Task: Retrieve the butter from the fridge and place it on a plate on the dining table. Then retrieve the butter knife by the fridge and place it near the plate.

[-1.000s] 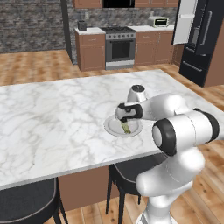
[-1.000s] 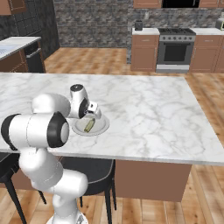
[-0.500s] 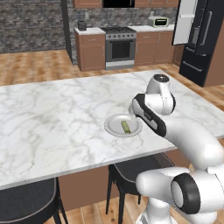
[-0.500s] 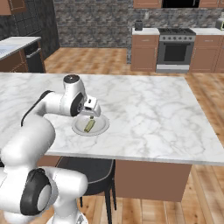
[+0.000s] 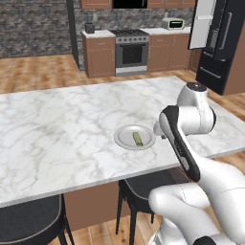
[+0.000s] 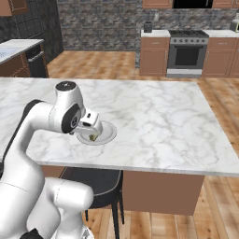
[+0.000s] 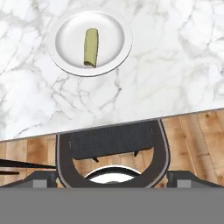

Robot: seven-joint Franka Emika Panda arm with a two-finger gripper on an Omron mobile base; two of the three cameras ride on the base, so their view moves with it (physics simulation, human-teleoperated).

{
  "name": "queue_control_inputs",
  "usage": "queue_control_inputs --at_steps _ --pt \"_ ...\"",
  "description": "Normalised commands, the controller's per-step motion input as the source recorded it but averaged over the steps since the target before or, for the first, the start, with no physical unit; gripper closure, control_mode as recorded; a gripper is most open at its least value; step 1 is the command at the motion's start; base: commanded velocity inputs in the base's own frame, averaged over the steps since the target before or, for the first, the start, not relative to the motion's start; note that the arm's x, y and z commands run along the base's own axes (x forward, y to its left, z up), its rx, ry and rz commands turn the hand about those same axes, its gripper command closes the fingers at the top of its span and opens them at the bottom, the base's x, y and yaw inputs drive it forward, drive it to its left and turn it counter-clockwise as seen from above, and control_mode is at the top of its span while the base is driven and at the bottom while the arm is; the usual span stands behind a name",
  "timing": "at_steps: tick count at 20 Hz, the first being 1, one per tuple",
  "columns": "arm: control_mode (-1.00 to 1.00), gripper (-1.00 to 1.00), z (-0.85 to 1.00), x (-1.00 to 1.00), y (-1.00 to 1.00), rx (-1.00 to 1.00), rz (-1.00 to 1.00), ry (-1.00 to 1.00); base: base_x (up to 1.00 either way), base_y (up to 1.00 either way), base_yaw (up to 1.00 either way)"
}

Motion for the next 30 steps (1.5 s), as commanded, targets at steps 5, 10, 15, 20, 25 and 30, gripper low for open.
queue_control_inputs --at_steps 5,10,15,20,25,30 --pt "-1.0 -1.0 0.0 -1.0 0.02 0.0 0.0 0.09 0.0 0.0 0.0" --pt "-1.0 -1.0 -0.03 -0.78 0.1 -0.01 0.0 0.07 0.0 0.0 0.0" --pt "-1.0 -1.0 -0.17 -0.22 0.01 0.0 0.0 0.0 0.0 0.0 0.0" --pt "-1.0 -1.0 0.0 -0.01 0.0 0.0 0.0 0.0 0.0 0.0 0.0" --pt "-1.0 -1.0 0.0 0.0 0.0 0.0 0.0 0.0 0.0 0.0 0.0" --pt "1.0 -1.0 -0.03 -0.06 -0.2 0.0 -0.07 0.0 -0.05 -0.56 -0.14"
